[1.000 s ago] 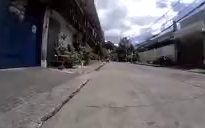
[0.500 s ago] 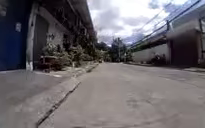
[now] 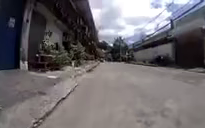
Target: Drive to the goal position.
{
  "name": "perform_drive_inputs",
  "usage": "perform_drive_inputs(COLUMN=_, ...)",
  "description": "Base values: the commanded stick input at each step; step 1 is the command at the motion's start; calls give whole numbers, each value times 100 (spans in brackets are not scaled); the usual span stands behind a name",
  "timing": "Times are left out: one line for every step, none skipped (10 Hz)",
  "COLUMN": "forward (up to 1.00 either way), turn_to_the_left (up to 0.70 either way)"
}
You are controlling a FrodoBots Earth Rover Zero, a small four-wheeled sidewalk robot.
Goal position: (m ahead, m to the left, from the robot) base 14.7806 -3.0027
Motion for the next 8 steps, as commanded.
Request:
perform_drive_inputs(forward=85, turn_to_the_left=0)
perform_drive_inputs(forward=85, turn_to_the_left=0)
perform_drive_inputs(forward=85, turn_to_the_left=0)
perform_drive_inputs(forward=85, turn_to_the_left=0)
perform_drive_inputs(forward=85, turn_to_the_left=0)
perform_drive_inputs(forward=85, turn_to_the_left=0)
perform_drive_inputs(forward=85, turn_to_the_left=0)
perform_drive_inputs(forward=85, turn_to_the_left=0)
